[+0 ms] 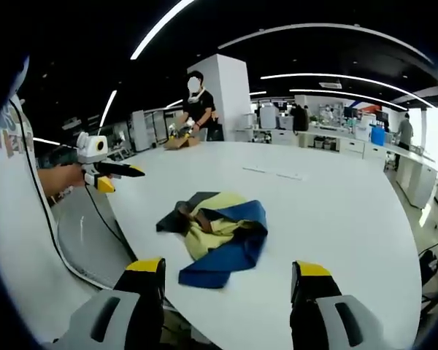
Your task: Fold the garment on the visible template until the final outline fits inside the template.
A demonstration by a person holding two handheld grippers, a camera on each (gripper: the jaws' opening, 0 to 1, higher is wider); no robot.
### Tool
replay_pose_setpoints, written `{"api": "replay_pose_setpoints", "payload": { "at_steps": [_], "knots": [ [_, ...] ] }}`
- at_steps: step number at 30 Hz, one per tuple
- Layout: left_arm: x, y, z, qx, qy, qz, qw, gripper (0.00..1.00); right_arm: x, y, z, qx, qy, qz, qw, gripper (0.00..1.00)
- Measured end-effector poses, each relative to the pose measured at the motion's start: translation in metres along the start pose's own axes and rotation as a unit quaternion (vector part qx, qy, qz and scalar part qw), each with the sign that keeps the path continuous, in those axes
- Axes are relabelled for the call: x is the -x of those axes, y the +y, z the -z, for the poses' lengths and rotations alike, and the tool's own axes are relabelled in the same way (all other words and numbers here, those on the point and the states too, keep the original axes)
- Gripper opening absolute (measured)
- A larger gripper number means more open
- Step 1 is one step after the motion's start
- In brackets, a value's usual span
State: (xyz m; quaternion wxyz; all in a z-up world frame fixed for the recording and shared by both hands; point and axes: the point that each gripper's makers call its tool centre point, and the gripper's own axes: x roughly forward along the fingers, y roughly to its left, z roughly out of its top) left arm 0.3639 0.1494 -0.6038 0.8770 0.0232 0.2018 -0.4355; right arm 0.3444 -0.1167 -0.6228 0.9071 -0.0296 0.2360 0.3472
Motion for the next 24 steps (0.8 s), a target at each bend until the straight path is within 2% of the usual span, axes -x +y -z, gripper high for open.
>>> {"api": "replay_pose_setpoints", "payload": {
  "at_steps": [14,24],
  "knots": [
    [-0.0026,0.0030,0.0007,0.000,-0.002,0.002,1.0000,0.74,-0.0034,0.0002,0.0001,0.004,0.000,0.000,1.0000,0.69],
    [-0.0024,0.0073,0.0046,-0.001,-0.001,0.001,1.0000,0.74,-0.0052,-0.0004,0.0074,-0.001,0.007,0.002,1.0000,0.67]
  ]
}}
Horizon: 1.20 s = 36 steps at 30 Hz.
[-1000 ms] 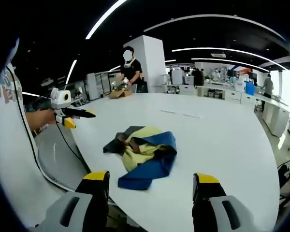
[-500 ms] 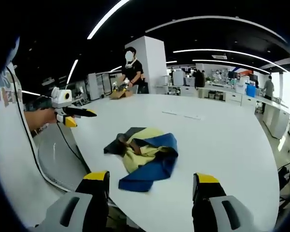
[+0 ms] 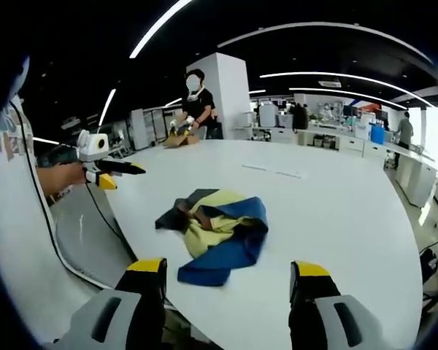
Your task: Fold the garment on the visible template until the final outline fits inside the template.
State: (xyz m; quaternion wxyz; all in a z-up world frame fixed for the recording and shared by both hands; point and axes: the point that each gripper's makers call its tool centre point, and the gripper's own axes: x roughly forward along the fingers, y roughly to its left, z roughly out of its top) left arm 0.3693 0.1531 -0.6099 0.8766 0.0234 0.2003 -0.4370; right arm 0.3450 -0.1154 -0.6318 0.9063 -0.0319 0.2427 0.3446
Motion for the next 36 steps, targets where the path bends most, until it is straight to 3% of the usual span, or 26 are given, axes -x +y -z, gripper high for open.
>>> {"api": "replay_pose_setpoints", "payload": {
  "at_steps": [11,27,36],
  "knots": [
    [0.008,-0.001,0.000,-0.004,-0.003,-0.008,1.0000,0.73,-0.002,0.008,-0.004,0.009,0.001,-0.013,0.9999,0.67],
    [0.006,0.010,0.002,-0.007,0.002,-0.011,0.9999,0.71,-0.006,0.003,-0.009,0.019,0.009,-0.013,0.9997,0.67],
    [0.000,0.017,0.005,-0.029,0.014,-0.011,0.9994,0.68,-0.022,0.006,-0.013,0.069,0.017,-0.023,0.9972,0.63]
  ]
}}
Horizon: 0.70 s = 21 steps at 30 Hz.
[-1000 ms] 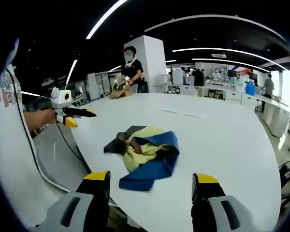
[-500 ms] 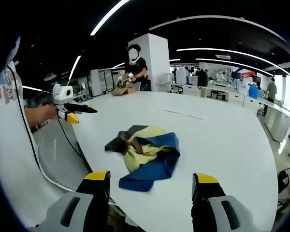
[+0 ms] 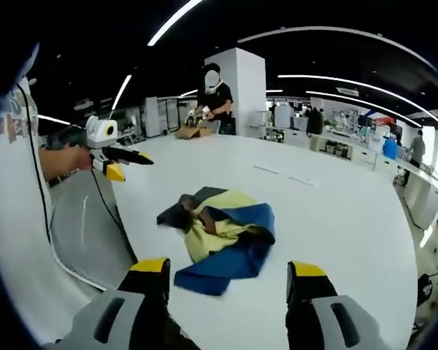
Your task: Fold the garment on the visible template until the final outline fits inside the template.
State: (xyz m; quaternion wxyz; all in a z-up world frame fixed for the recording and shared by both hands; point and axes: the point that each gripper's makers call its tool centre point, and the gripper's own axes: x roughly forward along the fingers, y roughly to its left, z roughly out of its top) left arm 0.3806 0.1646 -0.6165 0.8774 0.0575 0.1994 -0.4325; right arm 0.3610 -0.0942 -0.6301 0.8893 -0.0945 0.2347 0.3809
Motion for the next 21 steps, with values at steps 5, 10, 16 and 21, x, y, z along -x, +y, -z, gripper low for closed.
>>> {"api": "replay_pose_setpoints", "payload": {
  "at_steps": [5,10,16,21],
  "knots": [
    [-0.003,0.003,0.002,-0.004,0.005,0.000,1.0000,0.65,-0.010,-0.001,-0.003,0.024,0.003,-0.013,0.9996,0.59],
    [-0.009,0.005,0.005,-0.012,0.015,0.004,0.9998,0.63,-0.022,0.000,-0.006,0.042,0.008,-0.026,0.9988,0.55],
    [-0.016,0.007,0.005,-0.023,0.025,0.005,0.9994,0.56,-0.035,0.001,-0.011,0.067,0.012,-0.036,0.9970,0.47],
    [-0.023,0.008,0.008,-0.041,0.032,0.008,0.9986,0.52,-0.044,0.003,-0.017,0.086,0.011,-0.046,0.9952,0.41]
  ]
}}
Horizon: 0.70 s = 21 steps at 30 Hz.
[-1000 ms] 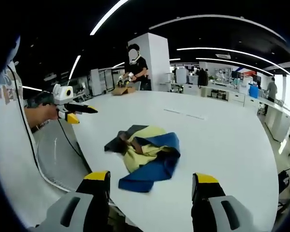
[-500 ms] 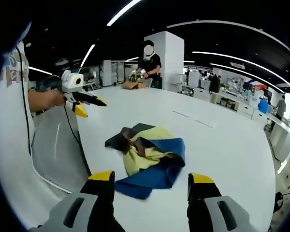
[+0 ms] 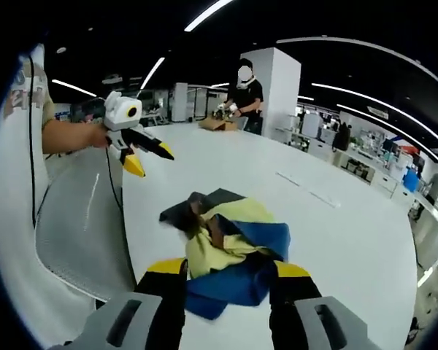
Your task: Fold the garment on the visible template until the final outline fits inside the template.
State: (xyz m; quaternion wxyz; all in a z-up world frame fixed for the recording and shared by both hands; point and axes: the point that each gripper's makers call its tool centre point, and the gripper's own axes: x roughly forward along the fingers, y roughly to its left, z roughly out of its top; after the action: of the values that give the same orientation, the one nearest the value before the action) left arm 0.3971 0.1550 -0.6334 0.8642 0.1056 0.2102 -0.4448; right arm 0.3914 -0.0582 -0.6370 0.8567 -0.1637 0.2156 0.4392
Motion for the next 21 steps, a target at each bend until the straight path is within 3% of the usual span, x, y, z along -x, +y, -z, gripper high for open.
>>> {"api": "replay_pose_setpoints", "payload": {
  "at_steps": [9,13,21],
  "knots": [
    [-0.016,0.008,0.008,-0.063,0.031,-0.001,0.9975,0.43,-0.020,-0.002,-0.003,0.039,0.016,-0.013,0.9990,0.35],
    [-0.025,0.010,0.014,-0.113,0.055,-0.002,0.9921,0.37,-0.026,-0.001,-0.006,0.045,0.016,-0.020,0.9987,0.33],
    [-0.041,0.012,0.016,-0.154,0.063,0.006,0.9860,0.23,-0.039,-0.003,-0.003,0.055,0.030,-0.028,0.9977,0.29]
  ]
}}
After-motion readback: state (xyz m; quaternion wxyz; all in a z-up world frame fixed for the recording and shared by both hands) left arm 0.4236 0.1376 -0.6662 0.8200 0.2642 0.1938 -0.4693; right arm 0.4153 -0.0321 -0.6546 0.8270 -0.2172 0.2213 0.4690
